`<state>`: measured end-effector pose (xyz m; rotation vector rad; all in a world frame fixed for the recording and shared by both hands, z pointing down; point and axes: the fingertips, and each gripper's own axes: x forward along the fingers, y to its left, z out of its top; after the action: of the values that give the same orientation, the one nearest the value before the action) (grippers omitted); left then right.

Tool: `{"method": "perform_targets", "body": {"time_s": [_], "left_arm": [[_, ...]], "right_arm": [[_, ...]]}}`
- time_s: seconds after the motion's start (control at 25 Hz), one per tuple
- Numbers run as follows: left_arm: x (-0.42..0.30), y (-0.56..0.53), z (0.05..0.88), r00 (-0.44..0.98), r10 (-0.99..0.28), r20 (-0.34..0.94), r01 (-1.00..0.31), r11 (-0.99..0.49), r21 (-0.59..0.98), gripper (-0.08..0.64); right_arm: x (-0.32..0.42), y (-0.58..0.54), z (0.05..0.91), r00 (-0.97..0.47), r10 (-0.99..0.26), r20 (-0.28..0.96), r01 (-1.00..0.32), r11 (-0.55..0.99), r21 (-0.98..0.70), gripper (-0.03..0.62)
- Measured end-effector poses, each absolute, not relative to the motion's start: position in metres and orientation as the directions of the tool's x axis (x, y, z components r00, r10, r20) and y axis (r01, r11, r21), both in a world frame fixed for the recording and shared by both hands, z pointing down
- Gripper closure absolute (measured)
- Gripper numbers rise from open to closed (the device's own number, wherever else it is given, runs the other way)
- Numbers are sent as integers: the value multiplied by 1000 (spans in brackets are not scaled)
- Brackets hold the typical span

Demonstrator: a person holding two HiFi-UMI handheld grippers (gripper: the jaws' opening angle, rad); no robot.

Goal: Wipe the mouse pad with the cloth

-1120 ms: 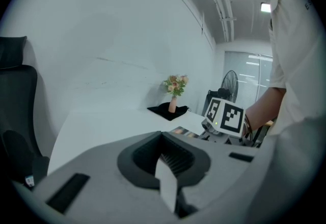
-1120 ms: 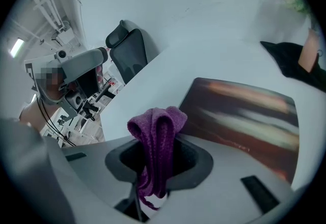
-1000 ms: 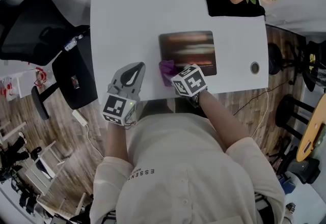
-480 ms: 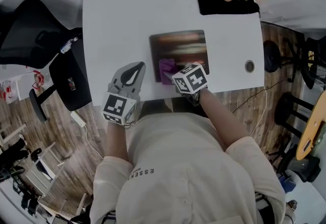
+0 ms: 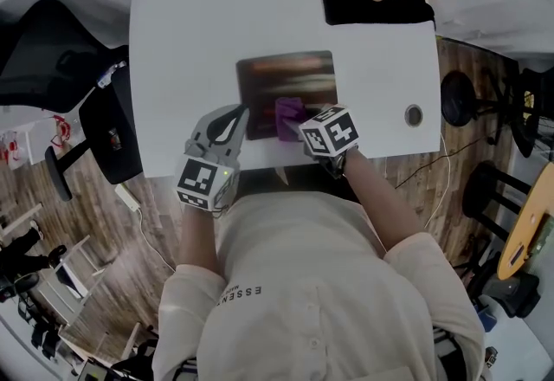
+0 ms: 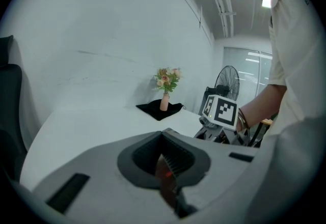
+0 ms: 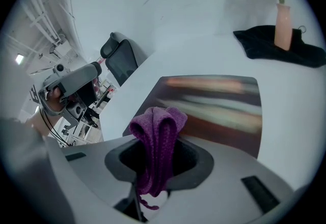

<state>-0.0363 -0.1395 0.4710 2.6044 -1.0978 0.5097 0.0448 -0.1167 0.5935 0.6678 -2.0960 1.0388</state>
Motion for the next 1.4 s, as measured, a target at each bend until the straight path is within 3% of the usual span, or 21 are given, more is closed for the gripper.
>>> {"method": "perform_targets", "body": {"time_s": [1.04, 1.24, 1.4], "left_arm": [[54, -118, 477, 597, -687, 414, -781, -616, 104, 559], [45, -121, 460, 590, -704, 395, -784, -616, 74, 558], [35, -127, 440, 596, -720, 356, -779, -625, 41, 558]], "right_arm": [[188, -124, 599, -596, -189, 780, -736, 515, -438, 469], [192, -131, 576, -556, -273, 785, -749, 574, -330, 472], [168, -144, 537, -608, -356, 710, -728, 606, -320, 474]]}}
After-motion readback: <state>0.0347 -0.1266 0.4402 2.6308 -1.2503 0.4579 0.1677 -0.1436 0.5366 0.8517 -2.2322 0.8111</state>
